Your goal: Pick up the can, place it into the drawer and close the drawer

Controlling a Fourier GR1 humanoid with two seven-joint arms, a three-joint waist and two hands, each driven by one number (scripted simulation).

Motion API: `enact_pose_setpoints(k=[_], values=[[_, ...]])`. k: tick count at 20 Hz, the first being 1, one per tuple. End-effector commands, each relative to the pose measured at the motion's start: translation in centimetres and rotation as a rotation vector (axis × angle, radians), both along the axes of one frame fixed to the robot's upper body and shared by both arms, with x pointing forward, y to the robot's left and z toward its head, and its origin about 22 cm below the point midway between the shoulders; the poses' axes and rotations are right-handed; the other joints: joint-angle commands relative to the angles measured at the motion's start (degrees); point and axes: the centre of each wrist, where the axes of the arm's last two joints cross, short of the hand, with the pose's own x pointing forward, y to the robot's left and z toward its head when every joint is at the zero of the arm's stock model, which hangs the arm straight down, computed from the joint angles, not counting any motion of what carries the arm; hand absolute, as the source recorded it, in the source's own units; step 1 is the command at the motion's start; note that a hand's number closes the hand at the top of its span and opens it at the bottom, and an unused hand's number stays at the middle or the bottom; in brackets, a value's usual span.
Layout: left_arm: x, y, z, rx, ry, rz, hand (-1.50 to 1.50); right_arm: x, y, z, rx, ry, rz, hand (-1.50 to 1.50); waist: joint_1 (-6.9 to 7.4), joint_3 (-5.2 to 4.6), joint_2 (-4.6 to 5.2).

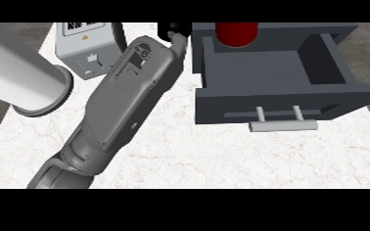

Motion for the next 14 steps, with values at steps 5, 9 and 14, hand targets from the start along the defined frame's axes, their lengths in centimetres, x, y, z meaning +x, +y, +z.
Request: enact_pose_setpoints(k=[5, 9, 14], values=[[0.9, -2.7, 0.1, 0.024, 0.038, 0.013, 1.50, 1.0, -0.3, 1.1, 0.006, -0.016, -0.005, -1.50, -0.85, 0.00, 0.24], [1.0, -3.1, -1.3, 0.028, 0.032, -0.021, 1.50, 1.8, -0.1, 1.0, 0.013, -0.017, 0.022, -1.50, -1.19, 0.01, 0.32], [1.7, -4.3, 0.9, 0.056, 0.043, 0.022, 1.50, 2.0, -0.1, 1.0, -0.003, -0.017, 0.014, -1.50, -1.66, 0.05, 0.52]])
